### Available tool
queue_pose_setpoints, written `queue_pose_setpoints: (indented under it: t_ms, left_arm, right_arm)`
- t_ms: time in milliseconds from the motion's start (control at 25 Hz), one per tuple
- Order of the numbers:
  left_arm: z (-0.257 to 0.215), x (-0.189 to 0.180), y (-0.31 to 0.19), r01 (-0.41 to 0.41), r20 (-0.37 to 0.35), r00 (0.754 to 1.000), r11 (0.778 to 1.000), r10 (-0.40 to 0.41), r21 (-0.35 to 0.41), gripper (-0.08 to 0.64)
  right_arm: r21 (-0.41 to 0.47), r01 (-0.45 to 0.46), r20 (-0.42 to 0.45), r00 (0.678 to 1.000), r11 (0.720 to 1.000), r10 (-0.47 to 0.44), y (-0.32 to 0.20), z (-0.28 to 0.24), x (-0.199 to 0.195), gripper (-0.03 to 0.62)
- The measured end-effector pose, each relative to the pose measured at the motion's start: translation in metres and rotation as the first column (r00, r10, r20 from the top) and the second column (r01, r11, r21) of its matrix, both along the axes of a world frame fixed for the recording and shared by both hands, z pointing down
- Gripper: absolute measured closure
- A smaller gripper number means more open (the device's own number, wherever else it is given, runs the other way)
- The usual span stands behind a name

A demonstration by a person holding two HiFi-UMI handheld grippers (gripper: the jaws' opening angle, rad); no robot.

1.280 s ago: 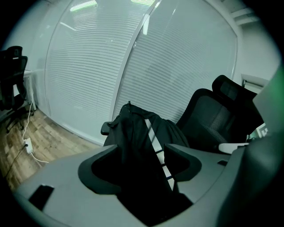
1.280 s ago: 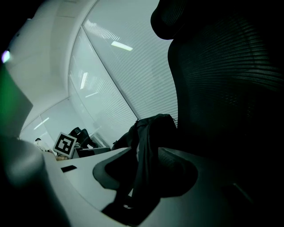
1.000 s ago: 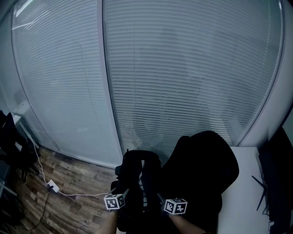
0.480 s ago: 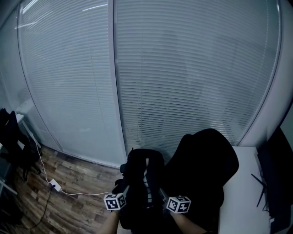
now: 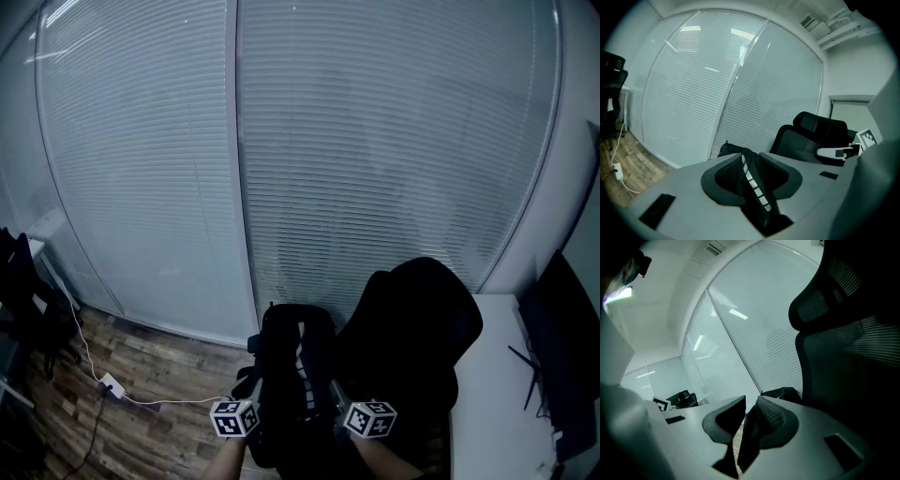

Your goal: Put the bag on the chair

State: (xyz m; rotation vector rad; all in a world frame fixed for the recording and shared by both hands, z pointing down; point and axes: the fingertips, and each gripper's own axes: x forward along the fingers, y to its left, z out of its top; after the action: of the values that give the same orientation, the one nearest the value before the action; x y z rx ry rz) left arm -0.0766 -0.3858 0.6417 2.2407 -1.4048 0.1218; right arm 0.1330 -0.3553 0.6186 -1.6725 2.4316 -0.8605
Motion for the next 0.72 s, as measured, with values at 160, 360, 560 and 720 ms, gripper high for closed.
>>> queue_pose_setpoints:
  t_ms: [160, 360, 560, 720]
  left_arm:
    - [-0.018, -0.003, 0.015, -0.029, 0.022, 0.999, 0.997, 0.027, 0.065, 0.493]
    - [-0.038, -0.008, 0.036, -0.048, 0.036, 0.998, 0.991, 0.043, 0.129, 0.523]
    - [-0.048, -0.017, 0.060, -0.084, 0.043, 0.996, 0.983, 0.078, 0.161, 0.531]
    - [-0.062, -0.023, 0.080, -0.109, 0.022, 0.994, 0.977, 0.106, 0.182, 0.534]
  right_arm:
    - [0.028, -0.027, 0.014, 1.000, 0.999, 0.027, 0.016, -0.014, -0.005, 0.508]
    - [0.079, -0.056, 0.040, 0.998, 0.995, 0.053, 0.039, -0.034, -0.011, 0.522]
    - [0.109, -0.055, 0.034, 0.998, 0.993, 0.052, 0.064, -0.046, -0.024, 0.526]
    - [0.129, -0.054, 0.042, 0.998, 0.990, 0.049, 0.082, -0.053, -0.036, 0.528]
